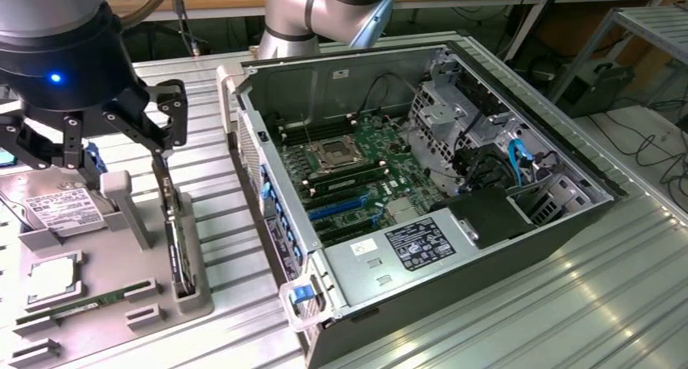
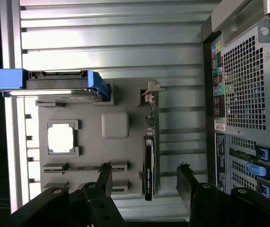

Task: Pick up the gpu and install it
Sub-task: 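Pick up the gpu and move the gpu toward the slot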

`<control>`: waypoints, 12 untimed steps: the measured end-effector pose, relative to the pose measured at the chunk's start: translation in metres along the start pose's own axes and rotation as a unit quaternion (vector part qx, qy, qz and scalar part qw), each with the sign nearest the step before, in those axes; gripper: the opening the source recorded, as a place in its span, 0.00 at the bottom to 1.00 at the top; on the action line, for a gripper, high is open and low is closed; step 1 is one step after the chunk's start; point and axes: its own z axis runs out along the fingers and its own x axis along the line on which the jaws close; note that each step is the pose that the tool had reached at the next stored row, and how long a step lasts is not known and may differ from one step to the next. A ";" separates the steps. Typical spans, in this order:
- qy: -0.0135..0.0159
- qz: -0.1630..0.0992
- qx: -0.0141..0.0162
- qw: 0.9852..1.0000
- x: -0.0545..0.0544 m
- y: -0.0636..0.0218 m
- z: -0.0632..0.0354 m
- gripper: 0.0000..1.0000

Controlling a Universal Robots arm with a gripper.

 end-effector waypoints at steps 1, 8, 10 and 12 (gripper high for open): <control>0.000 0.000 0.000 1.000 0.000 0.0000 0.0005 0.67; 0.000 0.000 0.001 1.000 0.000 -0.0006 0.0087 0.67; 0.000 0.000 0.001 1.000 0.000 -0.0007 0.0110 0.67; 0.000 0.000 0.001 1.000 0.000 -0.0008 0.0127 0.67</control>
